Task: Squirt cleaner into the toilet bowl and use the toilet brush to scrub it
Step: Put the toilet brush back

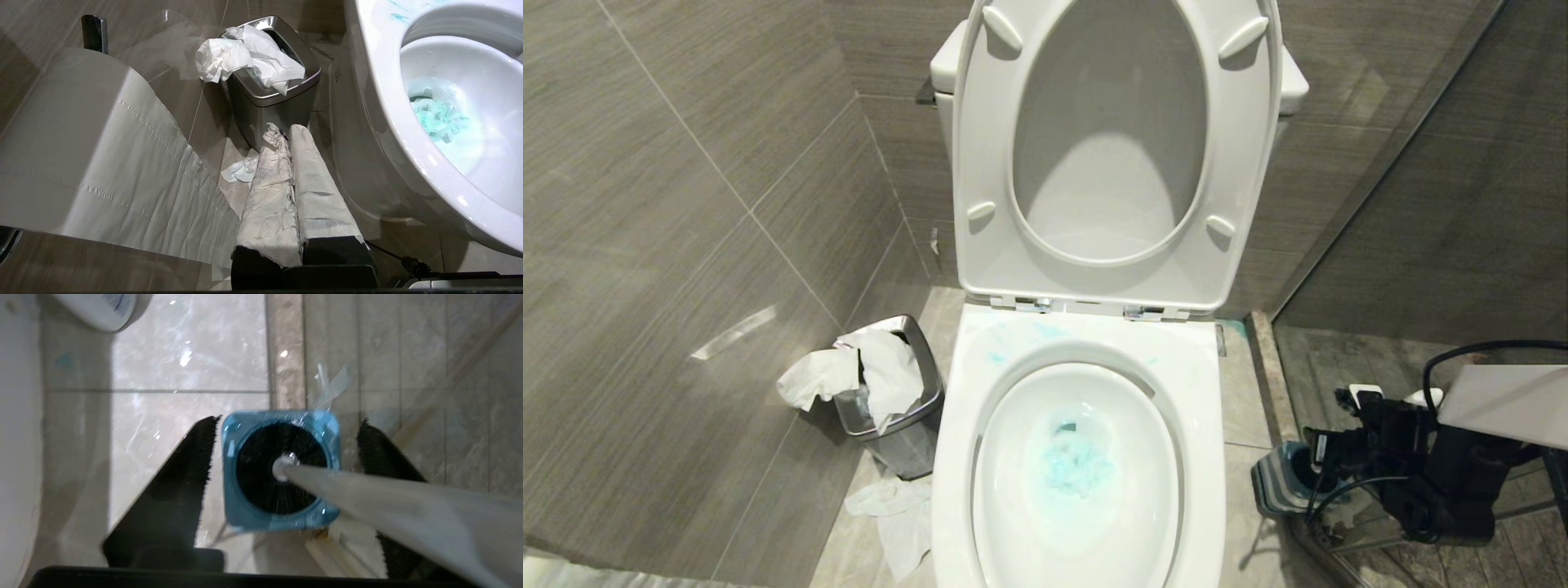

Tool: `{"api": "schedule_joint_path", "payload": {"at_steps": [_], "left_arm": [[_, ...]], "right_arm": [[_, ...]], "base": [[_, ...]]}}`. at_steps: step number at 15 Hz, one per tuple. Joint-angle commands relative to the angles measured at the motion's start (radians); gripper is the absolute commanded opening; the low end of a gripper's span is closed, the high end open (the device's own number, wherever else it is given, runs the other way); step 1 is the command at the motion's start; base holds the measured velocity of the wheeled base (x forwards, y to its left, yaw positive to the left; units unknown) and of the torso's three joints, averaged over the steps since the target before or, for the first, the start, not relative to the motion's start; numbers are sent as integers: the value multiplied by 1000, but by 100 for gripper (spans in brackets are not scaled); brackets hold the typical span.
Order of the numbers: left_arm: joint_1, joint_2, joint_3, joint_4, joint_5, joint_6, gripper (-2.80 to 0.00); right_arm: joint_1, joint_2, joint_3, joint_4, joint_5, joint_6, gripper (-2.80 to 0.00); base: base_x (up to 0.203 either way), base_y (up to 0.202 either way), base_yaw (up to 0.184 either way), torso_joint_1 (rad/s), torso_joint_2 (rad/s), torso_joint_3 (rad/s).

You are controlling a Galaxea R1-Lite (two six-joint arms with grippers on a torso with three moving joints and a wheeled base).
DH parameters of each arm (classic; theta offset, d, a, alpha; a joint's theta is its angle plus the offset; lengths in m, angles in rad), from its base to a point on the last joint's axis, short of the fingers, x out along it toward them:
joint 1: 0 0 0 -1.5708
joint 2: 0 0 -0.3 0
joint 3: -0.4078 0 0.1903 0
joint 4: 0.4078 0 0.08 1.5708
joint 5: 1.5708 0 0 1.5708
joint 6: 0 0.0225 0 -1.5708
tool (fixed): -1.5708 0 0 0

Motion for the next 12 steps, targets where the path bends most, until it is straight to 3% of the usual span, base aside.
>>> {"api": "schedule_joint_path", "payload": {"at_steps": [1, 5, 10, 12], "left_arm": [[0, 0, 0, 0, 0, 0, -280], [0, 0, 0, 0, -2, -1, -280], [0, 0, 0, 0, -2, -1, -280], [0, 0, 0, 0, 0, -1, -280]], "right_arm": [[0, -43, 67, -19, 22, -2, 0], [0, -119, 255, -87, 29, -5, 0], [0, -190, 598, -254, 32, -20, 0], [0, -297, 650, -265, 35, -20, 0]], "base": [[0, 0, 0, 0, 0, 0], [0, 0, 0, 0, 0, 0], [0, 0, 0, 0, 0, 0], [0, 0, 0, 0, 0, 0]]}}
